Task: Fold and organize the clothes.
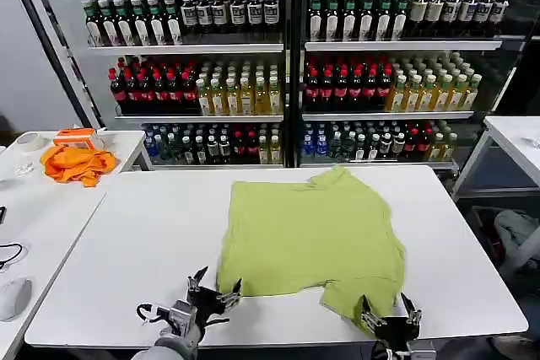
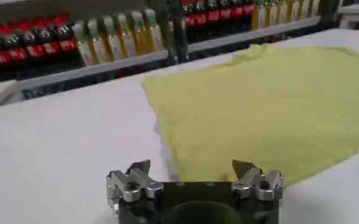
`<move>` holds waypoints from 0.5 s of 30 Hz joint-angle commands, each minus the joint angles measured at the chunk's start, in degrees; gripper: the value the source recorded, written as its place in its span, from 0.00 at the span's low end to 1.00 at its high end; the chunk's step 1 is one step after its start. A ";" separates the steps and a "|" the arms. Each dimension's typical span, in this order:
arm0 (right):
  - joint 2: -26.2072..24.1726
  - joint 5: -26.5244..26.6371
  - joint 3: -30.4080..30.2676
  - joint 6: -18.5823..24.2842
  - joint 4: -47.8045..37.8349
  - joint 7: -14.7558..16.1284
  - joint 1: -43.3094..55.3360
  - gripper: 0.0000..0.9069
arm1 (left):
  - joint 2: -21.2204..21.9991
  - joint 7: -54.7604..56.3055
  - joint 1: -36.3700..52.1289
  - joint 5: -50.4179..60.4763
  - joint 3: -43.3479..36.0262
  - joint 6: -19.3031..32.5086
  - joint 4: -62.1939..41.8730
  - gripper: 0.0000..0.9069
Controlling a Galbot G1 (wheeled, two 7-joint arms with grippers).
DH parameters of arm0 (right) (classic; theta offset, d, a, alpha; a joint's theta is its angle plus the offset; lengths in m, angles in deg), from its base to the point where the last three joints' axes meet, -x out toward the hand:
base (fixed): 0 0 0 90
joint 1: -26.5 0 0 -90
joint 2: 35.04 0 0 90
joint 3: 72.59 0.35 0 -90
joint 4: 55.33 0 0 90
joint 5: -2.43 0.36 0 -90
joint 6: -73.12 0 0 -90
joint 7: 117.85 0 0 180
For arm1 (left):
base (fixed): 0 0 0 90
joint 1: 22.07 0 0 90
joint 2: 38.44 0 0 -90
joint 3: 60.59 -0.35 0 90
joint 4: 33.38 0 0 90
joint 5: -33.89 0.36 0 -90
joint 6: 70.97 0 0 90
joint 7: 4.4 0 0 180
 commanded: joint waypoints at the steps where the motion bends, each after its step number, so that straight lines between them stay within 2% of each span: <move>1: 0.79 -0.06 -0.50 -1.02 0.67 0.20 -2.27 0.00 | 0.25 -0.33 -0.11 1.41 -1.16 -2.00 -1.44 0.02; 7: 0.57 3.52 -0.54 -2.61 1.56 -1.07 -2.37 0.00 | 0.45 -0.26 -1.31 1.55 -1.07 -1.99 -1.09 0.02; 15: 0.17 5.79 -1.12 -2.91 1.19 -1.18 -2.28 0.00 | 0.69 -0.75 -2.12 0.73 -0.42 -2.01 -0.40 0.02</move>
